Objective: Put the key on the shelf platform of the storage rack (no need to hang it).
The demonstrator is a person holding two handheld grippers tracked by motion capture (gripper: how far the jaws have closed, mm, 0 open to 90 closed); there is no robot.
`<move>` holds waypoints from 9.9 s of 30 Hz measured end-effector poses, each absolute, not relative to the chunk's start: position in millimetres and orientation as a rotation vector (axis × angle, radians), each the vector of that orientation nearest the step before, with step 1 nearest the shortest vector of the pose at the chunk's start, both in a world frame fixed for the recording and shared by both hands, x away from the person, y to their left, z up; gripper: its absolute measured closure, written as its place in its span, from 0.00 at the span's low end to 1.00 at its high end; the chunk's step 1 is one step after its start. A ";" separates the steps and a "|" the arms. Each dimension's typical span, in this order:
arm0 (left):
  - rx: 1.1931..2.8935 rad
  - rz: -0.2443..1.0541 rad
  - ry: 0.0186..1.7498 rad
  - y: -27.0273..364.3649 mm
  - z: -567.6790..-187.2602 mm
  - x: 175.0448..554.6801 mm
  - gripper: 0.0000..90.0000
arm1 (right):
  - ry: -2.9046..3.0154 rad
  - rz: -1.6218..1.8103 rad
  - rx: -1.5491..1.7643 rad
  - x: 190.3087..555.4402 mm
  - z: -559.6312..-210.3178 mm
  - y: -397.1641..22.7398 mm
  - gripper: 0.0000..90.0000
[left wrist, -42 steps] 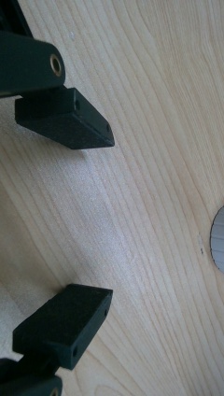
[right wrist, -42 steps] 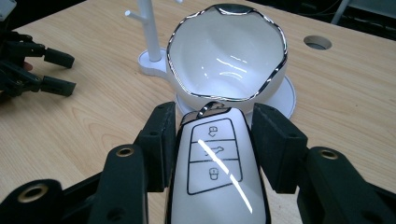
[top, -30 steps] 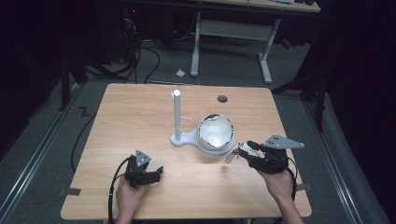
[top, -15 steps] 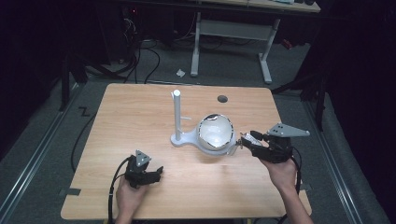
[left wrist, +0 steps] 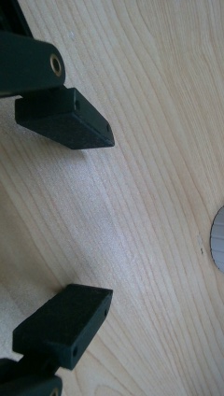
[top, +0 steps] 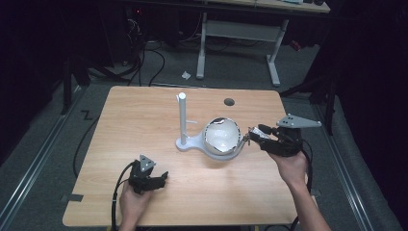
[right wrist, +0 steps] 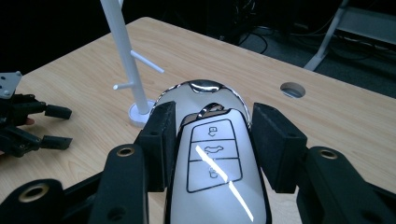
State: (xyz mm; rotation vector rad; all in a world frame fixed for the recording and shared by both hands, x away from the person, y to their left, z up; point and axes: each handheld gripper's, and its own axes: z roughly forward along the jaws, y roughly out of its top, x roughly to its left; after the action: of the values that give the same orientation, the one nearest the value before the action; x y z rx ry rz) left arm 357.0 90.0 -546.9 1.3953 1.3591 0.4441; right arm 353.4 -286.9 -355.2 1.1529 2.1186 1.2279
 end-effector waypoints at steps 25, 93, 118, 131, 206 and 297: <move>1.394 0.440 1.361 90.2 -546.7 357.0 0.25 | 2.131 1.189 1.176 391.5 -351.8 -271.2 0.58; 1.390 0.437 1.363 90.2 -546.5 357.0 0.25 | 2.258 1.111 1.215 429.0 -410.1 -224.7 0.58; 1.391 0.437 1.363 90.4 -546.5 357.0 0.25 | 2.284 1.074 1.252 446.8 -435.5 -207.1 0.58; 1.394 0.437 1.363 90.7 -546.5 356.9 0.25 | 2.308 1.047 1.266 453.8 -446.1 -198.5 0.57; 1.396 0.444 1.358 90.0 -547.0 356.9 0.25 | 2.143 1.167 1.325 391.2 -422.1 -279.3 0.62; 1.402 0.446 1.355 89.9 -547.1 356.8 0.25 | 2.255 1.089 1.297 322.5 -515.3 -255.1 0.53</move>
State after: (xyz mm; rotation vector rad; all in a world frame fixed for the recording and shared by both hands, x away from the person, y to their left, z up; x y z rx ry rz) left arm 356.8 89.9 -547.1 1.4022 1.3553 0.4461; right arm 322.5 -255.1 -515.3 1.2975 2.2547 1.0887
